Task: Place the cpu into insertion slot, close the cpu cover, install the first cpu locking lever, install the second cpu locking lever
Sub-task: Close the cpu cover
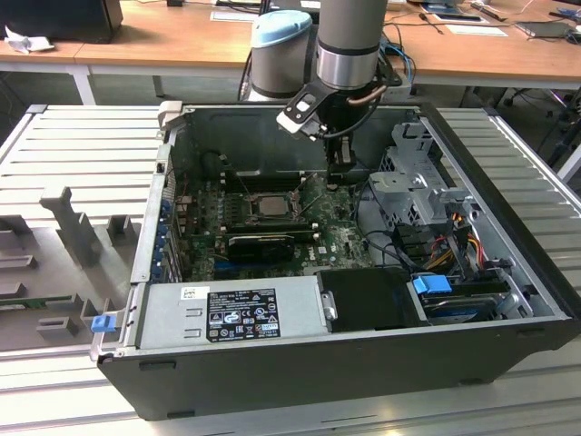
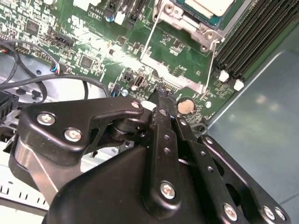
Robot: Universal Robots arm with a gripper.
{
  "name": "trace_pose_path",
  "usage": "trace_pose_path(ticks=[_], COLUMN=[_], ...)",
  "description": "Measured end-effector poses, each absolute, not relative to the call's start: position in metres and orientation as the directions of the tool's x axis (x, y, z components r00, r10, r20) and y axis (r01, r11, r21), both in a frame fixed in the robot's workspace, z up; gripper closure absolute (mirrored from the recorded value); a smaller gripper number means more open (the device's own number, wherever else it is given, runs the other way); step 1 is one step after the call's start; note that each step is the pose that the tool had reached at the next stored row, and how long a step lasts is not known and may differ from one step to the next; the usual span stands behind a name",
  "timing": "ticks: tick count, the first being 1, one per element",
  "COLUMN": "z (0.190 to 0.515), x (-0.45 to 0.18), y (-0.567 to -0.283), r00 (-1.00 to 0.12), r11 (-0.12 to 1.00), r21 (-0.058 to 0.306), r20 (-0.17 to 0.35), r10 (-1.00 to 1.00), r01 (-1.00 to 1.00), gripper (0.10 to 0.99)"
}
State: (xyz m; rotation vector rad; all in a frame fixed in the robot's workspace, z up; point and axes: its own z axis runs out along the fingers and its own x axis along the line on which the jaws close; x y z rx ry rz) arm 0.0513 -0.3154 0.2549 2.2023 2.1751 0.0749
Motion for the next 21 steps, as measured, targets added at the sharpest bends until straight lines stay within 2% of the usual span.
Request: trace_pose_path(ticks=[3, 11, 21], z=[0.255, 0.254, 0.254], x=[0.051, 0.040, -0.005], y=[-0.315, -0.315, -0.315], r00=[0.012, 0.011, 0.011], r11=[-0.012, -0.011, -0.011], r21=[0.016, 0.013, 0.013], r20=[0.002, 0.002, 0.002], r10=[1.000, 1.000, 1.000], r01=[1.000, 1.000, 1.000], gripper=[0.980, 0.980, 0.980])
